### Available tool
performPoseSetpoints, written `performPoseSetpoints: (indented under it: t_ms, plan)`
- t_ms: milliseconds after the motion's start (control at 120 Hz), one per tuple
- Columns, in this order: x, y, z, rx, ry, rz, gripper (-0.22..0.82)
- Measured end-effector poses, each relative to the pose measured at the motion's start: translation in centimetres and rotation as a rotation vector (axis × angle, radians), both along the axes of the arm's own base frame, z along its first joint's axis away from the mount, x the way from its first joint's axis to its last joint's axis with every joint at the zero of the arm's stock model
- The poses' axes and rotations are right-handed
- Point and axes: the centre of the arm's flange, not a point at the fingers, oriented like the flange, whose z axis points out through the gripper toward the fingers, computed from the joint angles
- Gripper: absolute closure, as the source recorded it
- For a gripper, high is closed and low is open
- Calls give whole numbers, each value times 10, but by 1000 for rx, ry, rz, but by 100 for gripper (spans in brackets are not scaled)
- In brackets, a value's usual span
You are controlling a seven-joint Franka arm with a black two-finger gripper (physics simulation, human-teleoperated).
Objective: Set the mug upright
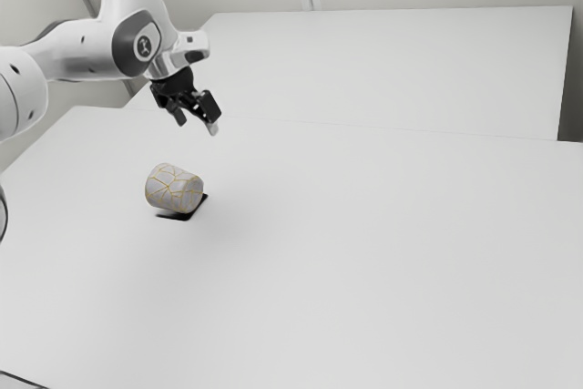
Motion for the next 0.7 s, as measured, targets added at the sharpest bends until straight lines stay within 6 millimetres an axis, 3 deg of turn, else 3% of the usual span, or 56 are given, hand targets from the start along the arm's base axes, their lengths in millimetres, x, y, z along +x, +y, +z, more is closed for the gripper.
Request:
performPoseSetpoints:
  t_ms: [125,333,550,700]
  plan:
    - [-5,13,-2,-16,4,16,0]
    - [-8,94,1,-126,-9,109,0]
    - [-9,195,-54,-307,86,181,0]
    - [-8,233,-94,-438,133,169,0]
